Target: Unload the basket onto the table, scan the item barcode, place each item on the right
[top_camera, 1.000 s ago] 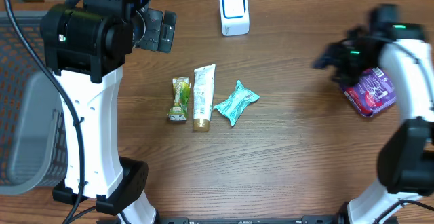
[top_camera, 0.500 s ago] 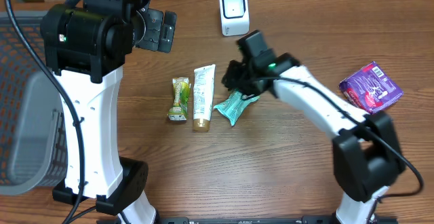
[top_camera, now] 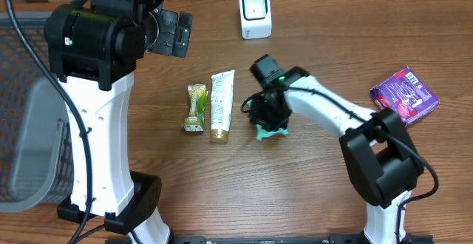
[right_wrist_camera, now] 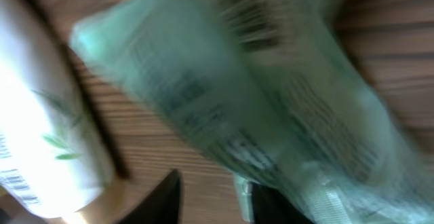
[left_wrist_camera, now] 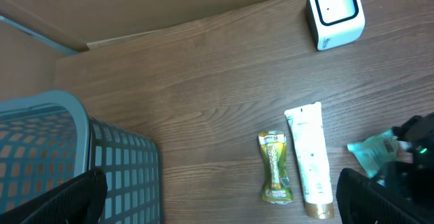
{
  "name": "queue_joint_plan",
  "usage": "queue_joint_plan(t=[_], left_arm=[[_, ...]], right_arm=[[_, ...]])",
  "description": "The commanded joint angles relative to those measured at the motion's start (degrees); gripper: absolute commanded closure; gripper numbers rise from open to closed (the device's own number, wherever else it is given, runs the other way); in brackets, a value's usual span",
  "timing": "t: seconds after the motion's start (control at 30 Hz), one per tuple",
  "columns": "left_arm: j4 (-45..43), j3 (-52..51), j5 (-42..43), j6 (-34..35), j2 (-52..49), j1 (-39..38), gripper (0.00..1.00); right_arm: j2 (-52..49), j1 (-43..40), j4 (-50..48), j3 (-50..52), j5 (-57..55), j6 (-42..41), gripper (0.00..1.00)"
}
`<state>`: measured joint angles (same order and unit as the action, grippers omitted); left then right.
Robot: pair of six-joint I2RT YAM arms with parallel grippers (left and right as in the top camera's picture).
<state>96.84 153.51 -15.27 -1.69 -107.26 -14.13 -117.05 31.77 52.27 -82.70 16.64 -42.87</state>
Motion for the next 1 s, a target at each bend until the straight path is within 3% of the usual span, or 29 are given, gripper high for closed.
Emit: queue_joint_plan(t=[0.0, 0.13, 0.27, 0.53, 0.63, 0.83, 0.97], left_arm=[[0.0, 0.3, -0.3, -0.3, 0.0, 0.3, 0.00], [0.0, 0.3, -0.3, -0.3, 0.0, 0.3, 0.00], [0.0, 0.3, -0.3, -0.3, 0.0, 0.3, 0.01], [0.0, 0.3, -0.3, -0.3, 0.0, 0.3, 0.00], [0.0, 0.3, -0.3, -0.3, 0.0, 0.3, 0.00], [0.0, 0.3, -0.3, -0.3, 0.0, 0.3, 0.00], [0.0, 0.3, -0.3, -0.3, 0.0, 0.3, 0.00]], right_arm=[[0.0, -5.6, 2.2, 0.1, -0.5, 8.3, 0.59], [0.0, -12.4, 2.1, -0.1, -1.7, 12.8, 0.55], [0.5, -20.3, 4.1, -2.0, 9.1, 20.6, 0.46], [3.0, -30.1, 6.6, -1.7, 11.9, 23.4, 0.41], [2.9, -30.4, 3.0, -0.4, 10.0, 34.5, 0.27], [2.9, -30.4, -2.4, -0.2, 7.6, 52.9, 0.27], [2.1, -30.4, -4.9, -0.2, 7.6, 57.8, 0.27]])
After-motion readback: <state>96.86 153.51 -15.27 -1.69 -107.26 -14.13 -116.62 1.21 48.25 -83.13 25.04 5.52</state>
